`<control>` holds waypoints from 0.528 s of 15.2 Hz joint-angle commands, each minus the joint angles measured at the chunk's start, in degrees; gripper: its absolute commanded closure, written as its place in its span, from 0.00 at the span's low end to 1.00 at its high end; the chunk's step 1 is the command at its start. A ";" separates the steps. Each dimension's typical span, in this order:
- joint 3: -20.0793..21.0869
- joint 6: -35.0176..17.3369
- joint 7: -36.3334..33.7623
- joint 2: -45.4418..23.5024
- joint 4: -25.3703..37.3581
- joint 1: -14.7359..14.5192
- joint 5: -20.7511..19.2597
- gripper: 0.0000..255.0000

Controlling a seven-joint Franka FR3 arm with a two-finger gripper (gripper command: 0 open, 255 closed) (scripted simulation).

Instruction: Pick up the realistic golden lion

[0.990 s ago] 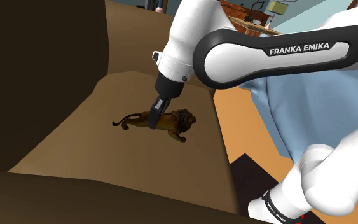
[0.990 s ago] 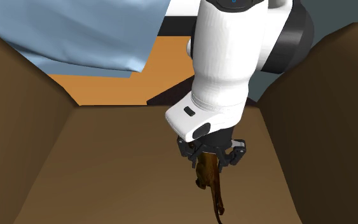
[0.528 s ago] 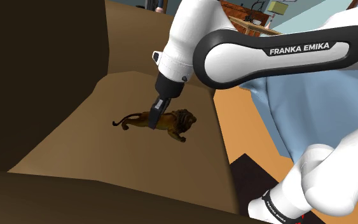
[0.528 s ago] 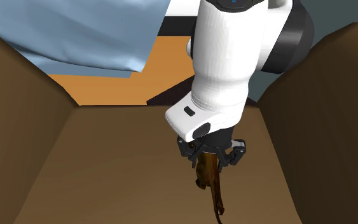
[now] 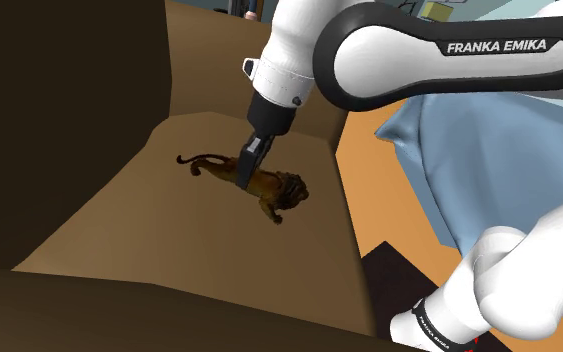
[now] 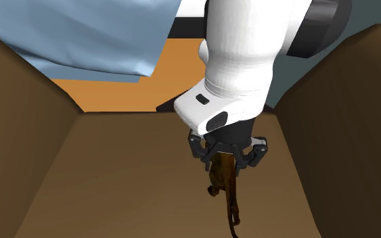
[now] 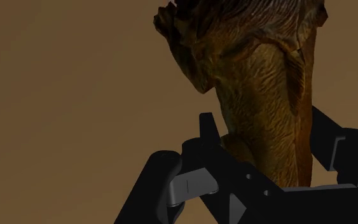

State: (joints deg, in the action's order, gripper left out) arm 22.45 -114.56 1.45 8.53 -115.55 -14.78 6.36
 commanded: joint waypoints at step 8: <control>-0.24 6.23 -0.30 0.37 5.90 0.13 -0.10 1.00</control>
State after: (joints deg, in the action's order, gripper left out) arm 22.25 -108.79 1.13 8.80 -110.03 -14.67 6.24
